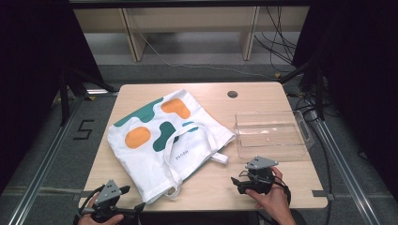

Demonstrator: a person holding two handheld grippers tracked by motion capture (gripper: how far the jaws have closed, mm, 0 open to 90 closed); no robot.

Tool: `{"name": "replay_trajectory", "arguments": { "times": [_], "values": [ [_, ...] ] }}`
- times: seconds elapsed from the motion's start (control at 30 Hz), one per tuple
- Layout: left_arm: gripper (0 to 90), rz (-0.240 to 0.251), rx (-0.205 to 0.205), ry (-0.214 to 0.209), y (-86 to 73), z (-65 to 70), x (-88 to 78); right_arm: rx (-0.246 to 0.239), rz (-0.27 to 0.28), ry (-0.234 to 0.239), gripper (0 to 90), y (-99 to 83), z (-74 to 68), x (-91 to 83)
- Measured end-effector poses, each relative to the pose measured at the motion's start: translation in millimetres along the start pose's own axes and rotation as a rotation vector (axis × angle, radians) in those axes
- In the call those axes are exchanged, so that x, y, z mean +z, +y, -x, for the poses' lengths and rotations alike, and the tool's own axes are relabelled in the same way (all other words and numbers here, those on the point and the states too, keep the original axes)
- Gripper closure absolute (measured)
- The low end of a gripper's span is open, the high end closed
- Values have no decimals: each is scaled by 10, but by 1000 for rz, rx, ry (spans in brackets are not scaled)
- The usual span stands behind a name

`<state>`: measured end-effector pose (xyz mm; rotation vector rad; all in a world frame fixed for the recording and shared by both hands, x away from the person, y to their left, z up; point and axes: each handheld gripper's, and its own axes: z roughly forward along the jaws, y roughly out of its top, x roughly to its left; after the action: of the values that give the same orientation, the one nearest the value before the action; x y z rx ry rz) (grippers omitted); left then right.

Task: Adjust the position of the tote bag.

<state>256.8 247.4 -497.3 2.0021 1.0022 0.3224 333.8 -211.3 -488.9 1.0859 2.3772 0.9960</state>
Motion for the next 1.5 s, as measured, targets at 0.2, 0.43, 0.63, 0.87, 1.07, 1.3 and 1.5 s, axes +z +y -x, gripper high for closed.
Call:
{"name": "replay_trajectory", "arguments": {
  "times": [0.2, 0.43, 0.63, 0.87, 1.07, 1.3, 1.5],
  "values": [
    [150, -31, 38, 5, 5, -13, -4, -23, -1, -11, 188, -8, 4, 15],
    [152, -27, 4, 20, 7, 11, 12, -16, -10, -11, 189, -5, 3, 17],
    [184, -21, 13, 21, 28, 49, 21, 3, -29, 0, 196, -6, -24, 15],
    [205, -25, 14, 26, 60, 96, 75, -9, -41, 5, 195, -9, -14, 17],
    [220, -55, 67, 56, 83, 152, 149, -15, -40, 1, 196, -9, -27, 38],
    [316, -66, 91, 78, 116, 124, 162, -19, -55, 13, 200, 0, -40, 42],
    [700, -14, 154, 127, 127, 88, 64, -23, -50, 9, 204, -2, -52, 50]
  ]
}}
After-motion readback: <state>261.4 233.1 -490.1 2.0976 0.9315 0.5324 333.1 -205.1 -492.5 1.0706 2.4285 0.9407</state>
